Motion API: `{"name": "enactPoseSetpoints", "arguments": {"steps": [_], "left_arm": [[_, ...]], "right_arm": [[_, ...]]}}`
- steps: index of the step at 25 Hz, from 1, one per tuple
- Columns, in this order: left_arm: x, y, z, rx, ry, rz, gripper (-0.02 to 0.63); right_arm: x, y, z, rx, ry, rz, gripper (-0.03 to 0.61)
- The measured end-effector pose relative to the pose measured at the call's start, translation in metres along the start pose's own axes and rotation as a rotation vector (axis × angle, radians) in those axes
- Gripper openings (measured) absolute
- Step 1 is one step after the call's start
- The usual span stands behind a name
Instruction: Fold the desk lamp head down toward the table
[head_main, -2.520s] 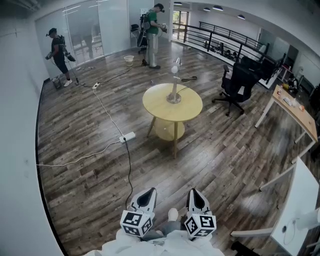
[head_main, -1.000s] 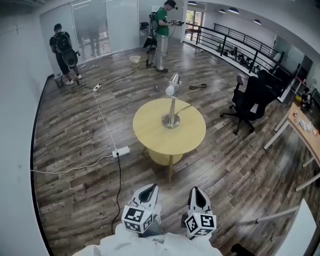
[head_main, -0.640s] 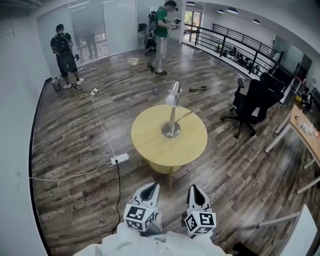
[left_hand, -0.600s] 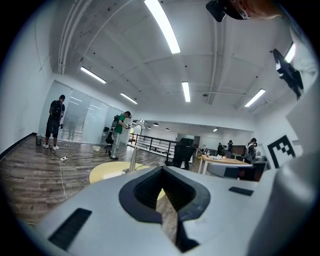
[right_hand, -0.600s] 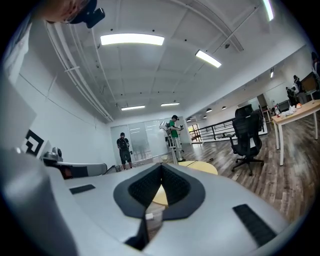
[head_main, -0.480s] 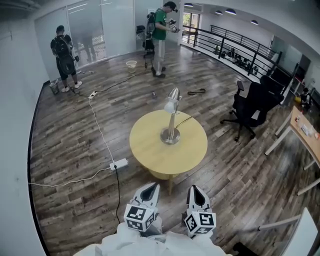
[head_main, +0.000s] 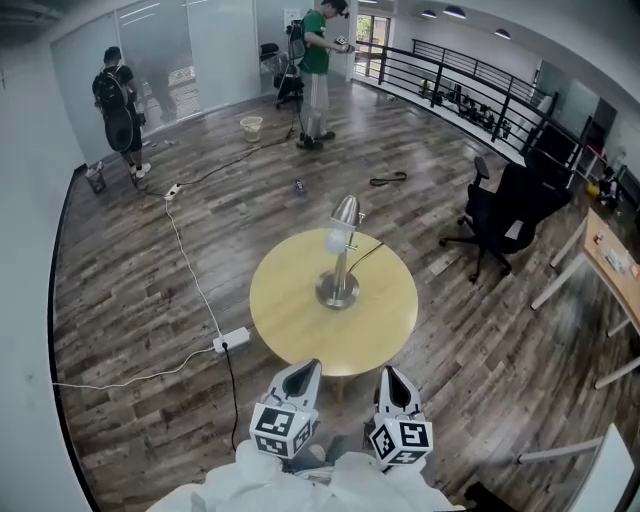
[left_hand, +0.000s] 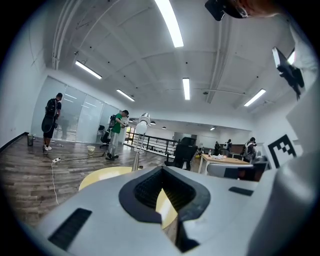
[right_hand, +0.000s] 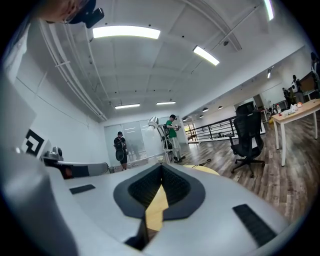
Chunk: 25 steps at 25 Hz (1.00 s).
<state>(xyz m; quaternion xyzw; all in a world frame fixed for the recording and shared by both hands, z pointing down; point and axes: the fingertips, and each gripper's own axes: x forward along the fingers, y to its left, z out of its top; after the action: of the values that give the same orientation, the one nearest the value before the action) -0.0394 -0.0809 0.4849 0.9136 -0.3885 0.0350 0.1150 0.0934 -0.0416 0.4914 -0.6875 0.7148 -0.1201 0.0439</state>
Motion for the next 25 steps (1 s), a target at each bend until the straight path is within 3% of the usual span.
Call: {"name": "enactPoseSetpoints", "arguments": {"steps": [10,16,25], "left_arm": [[0.081,0.042,0.006,-0.024,0.031,0.049,0.0],[0.141,0.061,0.014,-0.024,0.041,0.106,0.002],[0.19,0.077,0.014,-0.052,0.083,0.16,0.002]], "right_arm": [[0.095,-0.029,0.009,-0.001,0.025,0.059,0.011],[0.174,-0.053,0.001,-0.099,0.07,0.168,0.011],[0.298,-0.069,-0.08,-0.217,0.249,0.322,0.011]]}}
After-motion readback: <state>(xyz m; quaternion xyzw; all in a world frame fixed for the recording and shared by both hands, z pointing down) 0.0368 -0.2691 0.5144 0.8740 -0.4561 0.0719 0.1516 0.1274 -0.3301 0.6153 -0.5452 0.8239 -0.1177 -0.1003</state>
